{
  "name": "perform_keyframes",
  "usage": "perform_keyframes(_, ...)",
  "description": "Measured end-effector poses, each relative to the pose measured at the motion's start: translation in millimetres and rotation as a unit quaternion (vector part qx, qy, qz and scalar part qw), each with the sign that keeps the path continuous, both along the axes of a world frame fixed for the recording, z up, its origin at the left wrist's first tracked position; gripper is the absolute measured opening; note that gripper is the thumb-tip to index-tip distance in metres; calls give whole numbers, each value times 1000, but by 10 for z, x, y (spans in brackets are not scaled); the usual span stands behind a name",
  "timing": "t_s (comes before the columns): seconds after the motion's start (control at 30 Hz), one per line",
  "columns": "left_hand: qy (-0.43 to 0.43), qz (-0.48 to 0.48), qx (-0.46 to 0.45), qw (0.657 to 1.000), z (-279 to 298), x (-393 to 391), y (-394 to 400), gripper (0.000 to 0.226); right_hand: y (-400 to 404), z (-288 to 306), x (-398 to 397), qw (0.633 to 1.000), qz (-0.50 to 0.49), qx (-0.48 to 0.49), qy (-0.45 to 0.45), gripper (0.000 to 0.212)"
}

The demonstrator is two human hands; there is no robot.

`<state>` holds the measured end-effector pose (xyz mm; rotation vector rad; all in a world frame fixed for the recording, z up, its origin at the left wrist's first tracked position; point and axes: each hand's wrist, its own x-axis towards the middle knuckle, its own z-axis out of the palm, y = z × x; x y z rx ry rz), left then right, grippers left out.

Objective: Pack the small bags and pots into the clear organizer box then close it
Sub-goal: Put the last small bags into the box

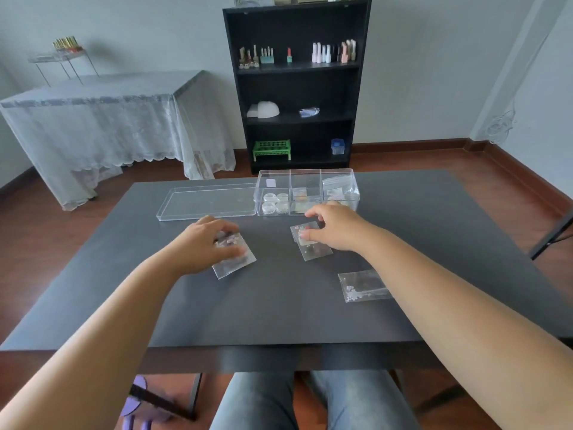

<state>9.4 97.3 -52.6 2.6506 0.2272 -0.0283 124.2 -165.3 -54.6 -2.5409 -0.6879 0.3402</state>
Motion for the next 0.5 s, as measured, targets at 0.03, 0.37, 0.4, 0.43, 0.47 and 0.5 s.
perform_keyframes(0.03,31,-1,1,1000,4,-51,36,58,64,-1,1,1000,-5,-20,6,64)
perform_keyframes(0.37,95,-12,-29,995,46,-71,-48,52,188,164,-74,990,53,-90,95,68)
perform_keyframes(0.4,86,-3,-44,995,37,-68,-58,51,171,170,-76,990,54,-91,97,62)
perform_keyframes(0.43,72,6,-66,995,25,-69,-69,48,149,170,-80,990,54,-88,97,57)
perform_keyframes(0.47,54,15,-94,994,10,-66,-80,44,122,163,-81,991,52,-79,99,51)
perform_keyframes(0.5,34,21,-122,992,-5,-59,-98,41,90,155,-80,991,53,-65,101,44)
